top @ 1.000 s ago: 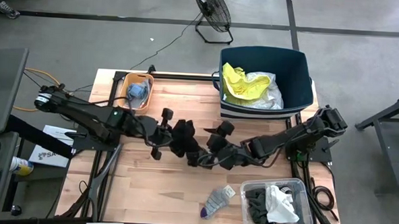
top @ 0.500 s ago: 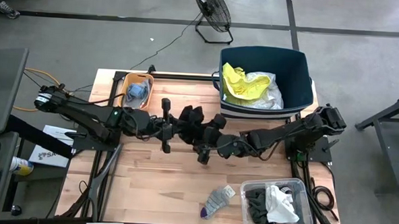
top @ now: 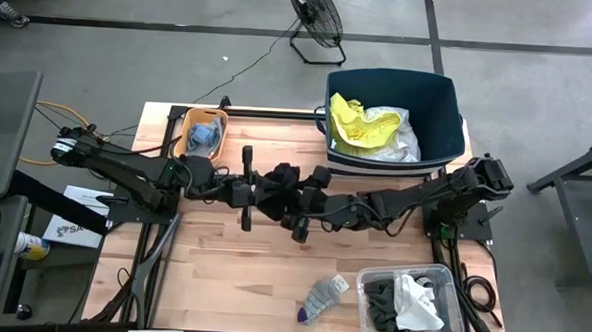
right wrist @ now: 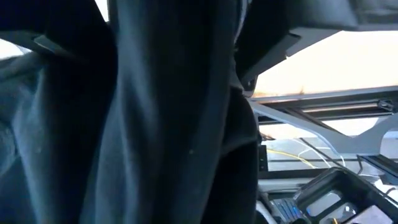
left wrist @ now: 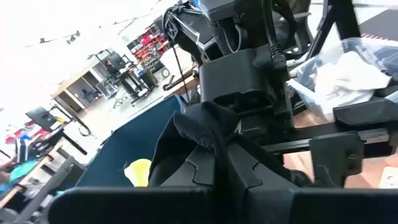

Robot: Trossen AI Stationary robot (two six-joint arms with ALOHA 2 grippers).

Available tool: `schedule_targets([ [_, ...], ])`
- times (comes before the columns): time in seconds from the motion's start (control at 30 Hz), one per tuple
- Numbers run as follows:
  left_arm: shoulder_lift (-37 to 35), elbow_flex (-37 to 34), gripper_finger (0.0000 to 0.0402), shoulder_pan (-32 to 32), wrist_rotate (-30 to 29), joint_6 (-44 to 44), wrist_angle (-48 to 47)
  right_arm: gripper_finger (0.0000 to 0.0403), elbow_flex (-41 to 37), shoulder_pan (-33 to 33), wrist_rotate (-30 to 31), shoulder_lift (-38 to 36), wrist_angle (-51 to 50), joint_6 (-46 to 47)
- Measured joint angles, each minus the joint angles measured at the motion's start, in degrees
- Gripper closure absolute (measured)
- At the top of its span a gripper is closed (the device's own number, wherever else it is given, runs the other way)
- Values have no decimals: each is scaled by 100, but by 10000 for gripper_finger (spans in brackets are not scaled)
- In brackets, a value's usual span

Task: Pick & Place Cloths
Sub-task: Put the black boxers into the transparent bin

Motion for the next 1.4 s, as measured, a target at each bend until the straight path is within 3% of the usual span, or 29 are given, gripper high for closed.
schedule_targets([
  [0.23,0,0,401,-2,45,-136,8,187,0,0,1,0,138,-268],
  [0.53,0,0,389,-2,43,-398,-161,384,0,-2,71,0,64,-295],
  [0.77,0,2,343,-2,-201,-593,-271,388,0,-2,66,-23,-124,-252],
  [1.17,-166,7,118,-10,-460,-1125,-462,390,-2,87,367,-652,-1029,161],
  [1.27,-318,4,84,-11,-647,-1427,-878,390,-2,143,366,-906,-1327,358],
  [1.4,-525,7,69,-11,-838,-1933,-1472,391,-2,215,299,-1287,-1833,707],
])
